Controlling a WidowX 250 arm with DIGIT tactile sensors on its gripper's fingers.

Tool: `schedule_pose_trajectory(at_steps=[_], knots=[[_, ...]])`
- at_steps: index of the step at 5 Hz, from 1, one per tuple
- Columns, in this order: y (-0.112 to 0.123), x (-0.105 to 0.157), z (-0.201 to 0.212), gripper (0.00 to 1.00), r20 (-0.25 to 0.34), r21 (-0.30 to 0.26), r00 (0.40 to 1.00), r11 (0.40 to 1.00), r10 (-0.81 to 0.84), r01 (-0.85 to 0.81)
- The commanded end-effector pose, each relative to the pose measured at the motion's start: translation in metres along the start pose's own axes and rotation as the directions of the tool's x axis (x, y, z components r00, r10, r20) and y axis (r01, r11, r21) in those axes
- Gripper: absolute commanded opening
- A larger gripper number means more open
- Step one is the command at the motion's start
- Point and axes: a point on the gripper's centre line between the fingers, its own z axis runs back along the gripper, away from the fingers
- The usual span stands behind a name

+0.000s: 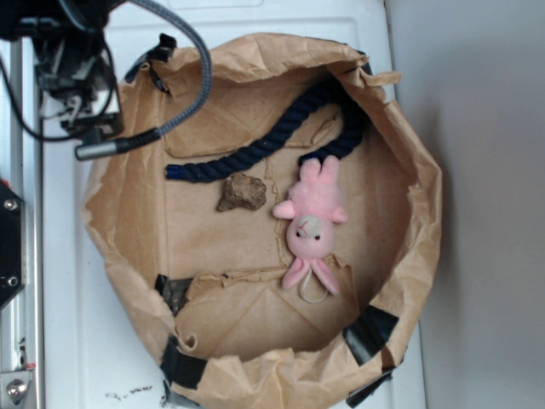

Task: Grab the rock.

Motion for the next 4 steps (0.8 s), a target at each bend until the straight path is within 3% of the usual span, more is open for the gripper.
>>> schedule_pose_trajectory(at_steps=[1, 2, 3, 4], knots=[[-0.011, -0.007, 0.008, 1.0, 0.022, 0.034, 0.999, 0.999, 0.033, -0.034], [-0.033, -0.004, -0.001, 1.0, -0.005, 0.056, 1.0, 0.998, 0.017, -0.016], [-0.05, 0.019, -0.009, 1.0, -0.031, 0.074, 0.999, 0.997, -0.023, 0.025], [-0.059, 0.027, -0.01, 1.0, -0.051, 0.053, 0.998, 0.998, -0.019, 0.022]])
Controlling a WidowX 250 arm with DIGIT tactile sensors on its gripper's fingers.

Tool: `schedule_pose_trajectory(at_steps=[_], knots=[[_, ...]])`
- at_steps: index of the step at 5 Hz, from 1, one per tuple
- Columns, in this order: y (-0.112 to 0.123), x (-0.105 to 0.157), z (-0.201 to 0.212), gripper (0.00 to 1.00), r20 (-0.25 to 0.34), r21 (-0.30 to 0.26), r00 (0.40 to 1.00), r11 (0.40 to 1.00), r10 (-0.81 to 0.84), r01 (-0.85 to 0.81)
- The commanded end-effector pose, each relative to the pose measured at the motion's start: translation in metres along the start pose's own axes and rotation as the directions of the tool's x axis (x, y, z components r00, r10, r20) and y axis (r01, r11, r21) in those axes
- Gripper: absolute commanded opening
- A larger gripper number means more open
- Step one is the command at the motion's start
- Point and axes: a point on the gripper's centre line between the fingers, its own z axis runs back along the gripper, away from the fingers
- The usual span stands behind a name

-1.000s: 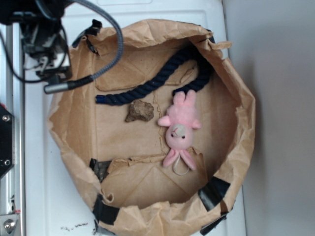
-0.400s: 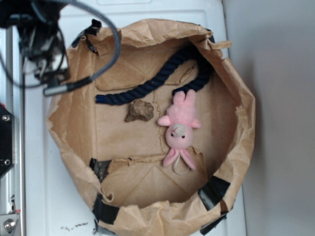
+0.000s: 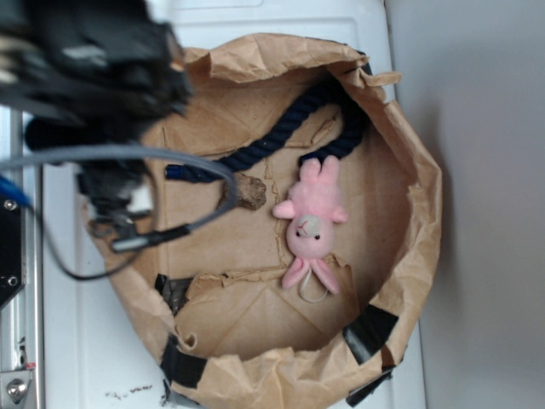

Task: Grab the rock.

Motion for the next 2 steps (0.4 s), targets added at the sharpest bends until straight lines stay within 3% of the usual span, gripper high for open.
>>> schedule_pose_trajectory(at_steps=[1, 2], knots=[[-0.009, 0.016, 0.013, 1.0, 0.026, -0.036, 1.0, 0.999, -0.017, 0.018], [-0.024, 0.017, 0.009, 1.0, 0.076, -0.045, 0.985, 0.987, -0.153, 0.157]])
